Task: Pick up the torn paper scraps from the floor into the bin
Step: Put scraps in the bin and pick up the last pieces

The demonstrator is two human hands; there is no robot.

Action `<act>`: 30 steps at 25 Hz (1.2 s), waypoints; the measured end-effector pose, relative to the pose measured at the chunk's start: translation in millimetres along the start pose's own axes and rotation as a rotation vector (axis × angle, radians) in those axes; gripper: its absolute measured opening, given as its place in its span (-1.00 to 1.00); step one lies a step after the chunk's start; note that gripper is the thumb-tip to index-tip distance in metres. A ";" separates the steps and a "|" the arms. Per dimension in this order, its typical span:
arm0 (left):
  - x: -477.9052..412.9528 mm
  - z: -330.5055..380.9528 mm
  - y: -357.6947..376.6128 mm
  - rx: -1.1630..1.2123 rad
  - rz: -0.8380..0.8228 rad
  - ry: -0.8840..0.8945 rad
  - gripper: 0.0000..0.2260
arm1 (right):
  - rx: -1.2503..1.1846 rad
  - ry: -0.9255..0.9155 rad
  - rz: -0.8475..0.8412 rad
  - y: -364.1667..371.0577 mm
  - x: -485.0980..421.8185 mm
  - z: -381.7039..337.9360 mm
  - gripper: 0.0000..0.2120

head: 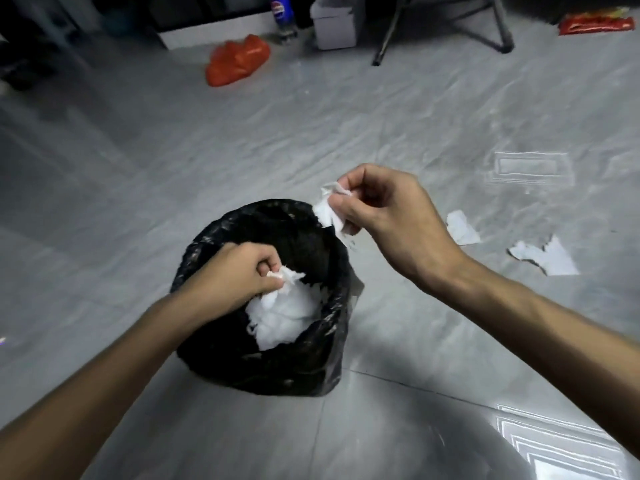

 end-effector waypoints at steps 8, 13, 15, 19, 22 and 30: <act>-0.2 -30.6 -10.1 0.139 0.232 -0.160 -0.74 | 0.313 0.250 -0.307 44.7 -14.0 48.7 -0.78; -23.7 57.6 -26.4 0.179 0.269 0.041 -0.77 | 0.165 0.196 0.015 -43.6 -10.9 46.1 -0.84; -36.5 93.6 -24.4 0.177 0.220 0.133 -0.80 | 0.224 0.230 0.128 -92.4 -1.9 62.5 -0.87; -66.2 170.9 -0.4 0.128 0.055 0.322 -0.85 | 0.571 0.356 0.381 -220.5 43.0 122.7 -0.90; -86.3 216.7 28.2 0.043 -0.082 0.430 -0.80 | 0.941 0.482 0.375 -297.5 64.3 160.1 -0.71; -181.8 276.3 135.2 -0.107 -0.242 0.386 -0.65 | 1.059 0.489 0.318 -341.9 62.3 208.8 -0.78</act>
Point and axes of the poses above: each hand's wrist, its own x-axis away from the middle knuckle, its own y-axis out of the palm, z = x × y, the point moved 6 cm from there along -x, towards the middle knuckle, and after that the axes turned 8 degrees about -x, right-handed, at the moved point
